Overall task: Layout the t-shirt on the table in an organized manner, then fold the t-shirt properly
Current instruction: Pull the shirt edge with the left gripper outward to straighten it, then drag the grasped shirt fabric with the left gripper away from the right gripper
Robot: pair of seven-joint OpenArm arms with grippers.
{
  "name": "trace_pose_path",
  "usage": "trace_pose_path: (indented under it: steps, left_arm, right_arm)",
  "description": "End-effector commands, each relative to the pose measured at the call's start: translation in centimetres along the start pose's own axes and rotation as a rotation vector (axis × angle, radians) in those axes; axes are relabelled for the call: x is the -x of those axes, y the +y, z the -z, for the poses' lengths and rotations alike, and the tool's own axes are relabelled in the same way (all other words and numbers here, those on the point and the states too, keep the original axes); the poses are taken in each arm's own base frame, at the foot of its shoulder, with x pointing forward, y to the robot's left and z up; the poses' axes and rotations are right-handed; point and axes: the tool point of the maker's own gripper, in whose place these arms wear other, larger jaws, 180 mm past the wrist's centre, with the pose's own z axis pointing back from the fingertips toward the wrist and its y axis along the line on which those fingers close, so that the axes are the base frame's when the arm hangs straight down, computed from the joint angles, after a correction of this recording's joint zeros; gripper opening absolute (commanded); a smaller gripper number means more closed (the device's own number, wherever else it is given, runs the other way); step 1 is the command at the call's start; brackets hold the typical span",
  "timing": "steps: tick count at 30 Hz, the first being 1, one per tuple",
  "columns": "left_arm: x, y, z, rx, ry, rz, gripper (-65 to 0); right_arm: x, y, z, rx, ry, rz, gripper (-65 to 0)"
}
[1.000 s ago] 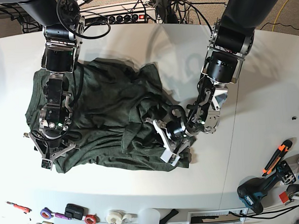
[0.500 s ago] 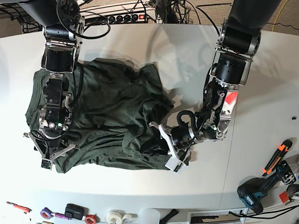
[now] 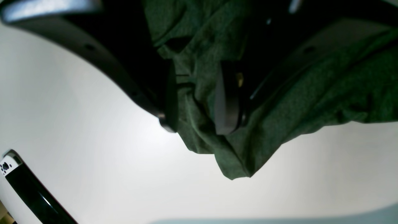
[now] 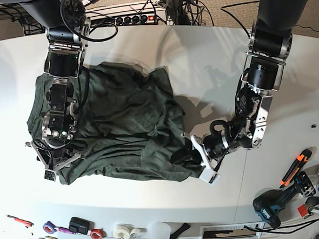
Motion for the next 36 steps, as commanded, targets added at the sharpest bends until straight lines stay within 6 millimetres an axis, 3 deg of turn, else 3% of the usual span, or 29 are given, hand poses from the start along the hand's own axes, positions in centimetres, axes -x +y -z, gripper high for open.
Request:
trace_pose_path:
  steps: [1, 7, 14, 19, 25, 28, 30, 36]
  left_arm:
    - [-3.1, -0.7, -0.1, 0.039, -0.065, 0.009, -65.0]
    - [-2.3, -0.2, -2.4, 0.083, 0.001, -0.127, -65.0]
    - [-4.0, 2.6, -8.0, 0.079, -0.178, -0.329, -65.0]
    - [-2.2, 4.0, -11.3, 0.061, -0.238, -0.428, -65.0]
    - [2.0, 4.2, -12.0, 0.026, -0.218, -0.503, -63.6]
    - [3.0, 4.1, -12.1, 0.021, -0.207, -0.521, -48.1]
    - [3.1, 4.1, -12.2, 0.018, -0.212, -0.523, -44.5]
    - [1.6, 6.6, -12.7, -0.105, -0.246, -0.434, -44.5]
  right_arm:
    - [-2.7, -0.9, 0.0, 0.025, -0.071, 0.008, -44.6]
    - [-2.7, -0.9, 0.0, 0.025, -0.071, 0.008, -44.6]
    - [-2.7, -0.9, 0.0, 0.026, -0.071, 0.009, -44.6]
    - [-2.7, -0.9, 0.1, 0.026, -0.07, 0.009, -44.6]
    - [-2.7, -0.9, 0.0, 0.025, -0.069, 0.009, -44.6]
    - [-2.5, -0.9, 0.0, 0.025, -0.065, 0.008, -44.6]
    - [-2.3, -0.9, 0.0, 0.025, -0.061, 0.005, -44.6]
    - [-1.1, -0.8, -0.1, 0.023, -0.039, -0.004, -44.6]
